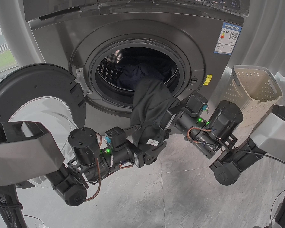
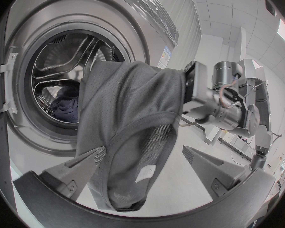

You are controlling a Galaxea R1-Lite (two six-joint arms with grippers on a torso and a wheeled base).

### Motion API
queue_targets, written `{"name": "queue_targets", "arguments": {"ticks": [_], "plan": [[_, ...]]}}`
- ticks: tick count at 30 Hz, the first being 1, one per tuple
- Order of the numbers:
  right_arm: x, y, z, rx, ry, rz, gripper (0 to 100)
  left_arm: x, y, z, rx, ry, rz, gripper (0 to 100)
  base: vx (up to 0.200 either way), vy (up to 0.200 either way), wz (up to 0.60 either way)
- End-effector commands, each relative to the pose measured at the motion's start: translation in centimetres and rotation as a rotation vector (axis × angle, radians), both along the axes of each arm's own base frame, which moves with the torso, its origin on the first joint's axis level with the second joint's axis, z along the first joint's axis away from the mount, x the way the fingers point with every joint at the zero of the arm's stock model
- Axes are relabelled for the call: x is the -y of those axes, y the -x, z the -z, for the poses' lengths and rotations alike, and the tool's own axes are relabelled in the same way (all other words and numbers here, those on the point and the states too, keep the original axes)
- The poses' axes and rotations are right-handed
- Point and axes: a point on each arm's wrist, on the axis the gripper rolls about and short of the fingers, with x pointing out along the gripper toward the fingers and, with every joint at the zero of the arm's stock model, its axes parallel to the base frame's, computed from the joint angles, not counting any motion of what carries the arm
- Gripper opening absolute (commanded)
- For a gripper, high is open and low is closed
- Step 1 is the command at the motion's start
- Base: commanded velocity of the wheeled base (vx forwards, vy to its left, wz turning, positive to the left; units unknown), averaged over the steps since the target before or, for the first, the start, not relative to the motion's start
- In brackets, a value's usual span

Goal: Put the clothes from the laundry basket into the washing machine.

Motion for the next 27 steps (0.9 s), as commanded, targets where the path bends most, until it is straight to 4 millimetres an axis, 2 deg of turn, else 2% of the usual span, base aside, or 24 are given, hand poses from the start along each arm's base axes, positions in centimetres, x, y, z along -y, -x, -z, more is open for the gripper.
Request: {"name": "queue_targets", "arguments": {"ticks": [1,12,20,21,27], "plan": [[-0.7,0.6,0.1,-0.007,-0.002,-0.019,0,1.1,-1.8,1.1,0.006,0.008,-0.006,100,0.000,0.000,0.00],[-1.4,2.5,0.5,-0.043,0.006,-0.044,0,1.2,-7.0,1.9,0.057,0.073,-0.133,100,0.000,0.000,0.00],[-1.5,3.1,0.3,-0.046,-0.001,-0.058,0,1.2,-8.6,2.4,0.075,0.092,-0.189,100,0.000,0.000,0.00],[-1.5,3.1,0.3,-0.046,-0.001,-0.058,0,1.2,-8.7,2.5,0.073,0.092,-0.196,0,0.000,0.000,0.00],[-1.0,2.9,0.1,-0.051,-0.014,-0.039,0,1.1,-8.7,2.3,0.079,0.097,-0.206,0,0.000,0.000,0.00]]}}
